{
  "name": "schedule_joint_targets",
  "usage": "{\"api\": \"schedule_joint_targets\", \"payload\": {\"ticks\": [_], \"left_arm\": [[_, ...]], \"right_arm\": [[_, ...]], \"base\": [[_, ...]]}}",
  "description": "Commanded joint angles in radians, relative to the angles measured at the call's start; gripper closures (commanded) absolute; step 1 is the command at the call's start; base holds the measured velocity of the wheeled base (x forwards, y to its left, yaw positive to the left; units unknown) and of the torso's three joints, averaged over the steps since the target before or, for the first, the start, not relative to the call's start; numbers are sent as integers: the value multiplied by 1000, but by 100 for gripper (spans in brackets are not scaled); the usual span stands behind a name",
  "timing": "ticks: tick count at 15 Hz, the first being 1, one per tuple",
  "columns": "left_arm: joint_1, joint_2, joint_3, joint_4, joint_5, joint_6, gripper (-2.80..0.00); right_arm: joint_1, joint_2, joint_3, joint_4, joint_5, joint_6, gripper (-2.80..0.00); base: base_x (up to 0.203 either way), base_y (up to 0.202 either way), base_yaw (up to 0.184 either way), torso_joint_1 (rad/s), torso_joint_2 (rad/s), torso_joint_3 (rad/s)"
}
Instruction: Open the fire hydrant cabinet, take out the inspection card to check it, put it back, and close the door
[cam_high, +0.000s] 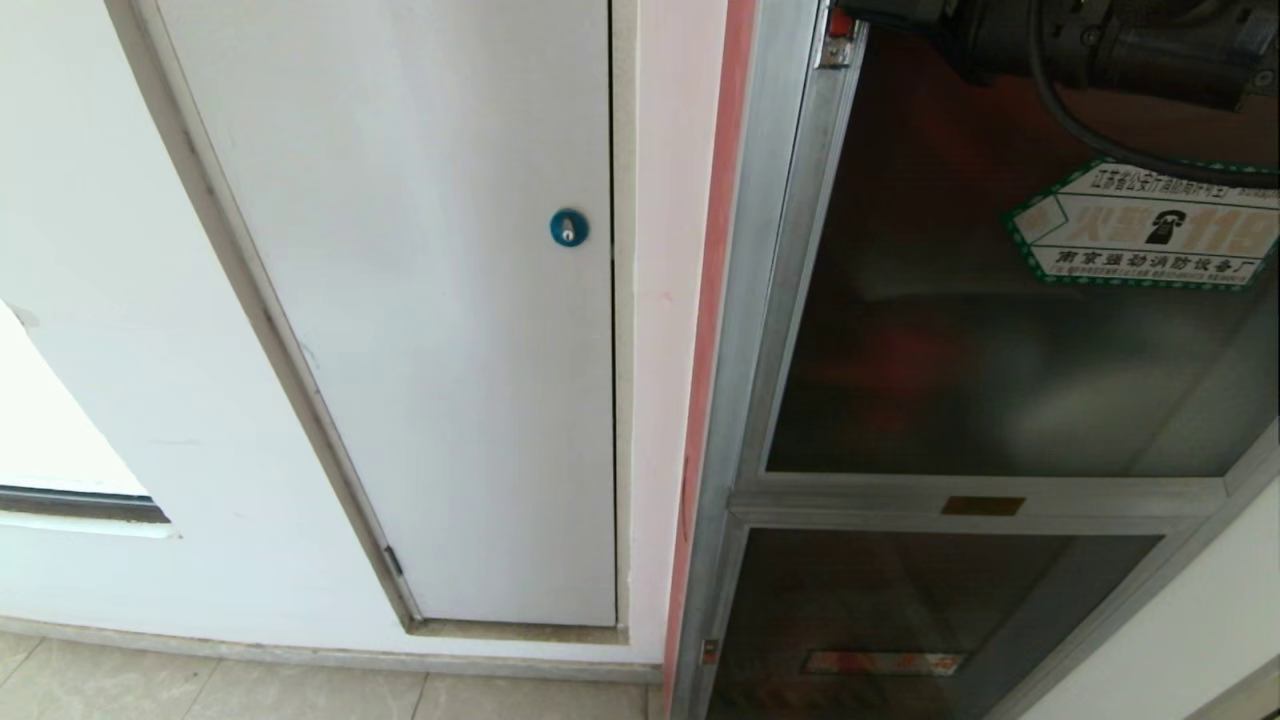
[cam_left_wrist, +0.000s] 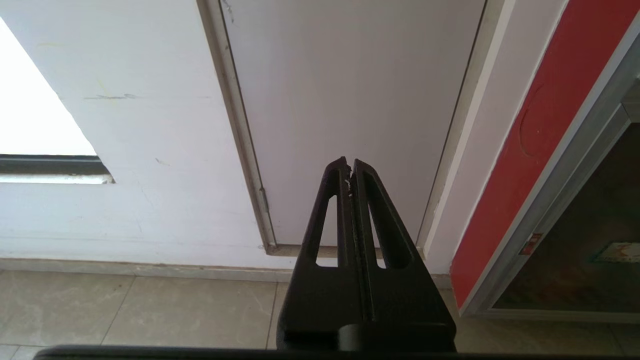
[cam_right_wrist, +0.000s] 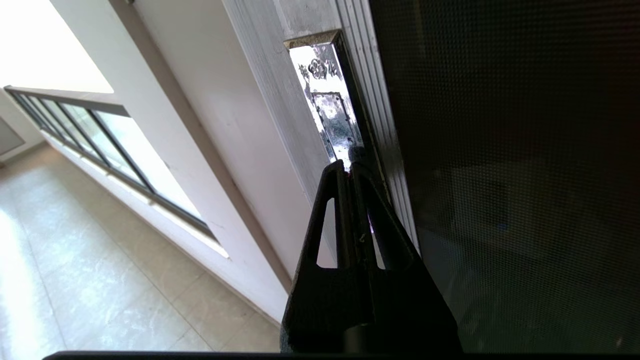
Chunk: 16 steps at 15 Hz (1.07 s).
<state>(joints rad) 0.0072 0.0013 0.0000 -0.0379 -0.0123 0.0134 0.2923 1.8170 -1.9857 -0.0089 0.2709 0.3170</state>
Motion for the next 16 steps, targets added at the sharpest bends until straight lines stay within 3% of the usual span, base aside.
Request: {"api": "schedule_joint_targets", "payload": {"ticks": [1, 11, 16], "left_arm": [[0, 0, 14, 0, 0, 0, 0], [0, 0, 14, 0, 0, 0, 0], [0, 0, 14, 0, 0, 0, 0]], "right_arm": [[2, -21, 1, -2, 5, 2, 0], [22, -121, 43, 35, 7, 4, 0], [49, -253, 150, 34, 7, 8, 0]], "base": [[0, 0, 0, 0, 0, 0], [0, 0, 0, 0, 0, 0], [0, 0, 0, 0, 0, 0]]}}
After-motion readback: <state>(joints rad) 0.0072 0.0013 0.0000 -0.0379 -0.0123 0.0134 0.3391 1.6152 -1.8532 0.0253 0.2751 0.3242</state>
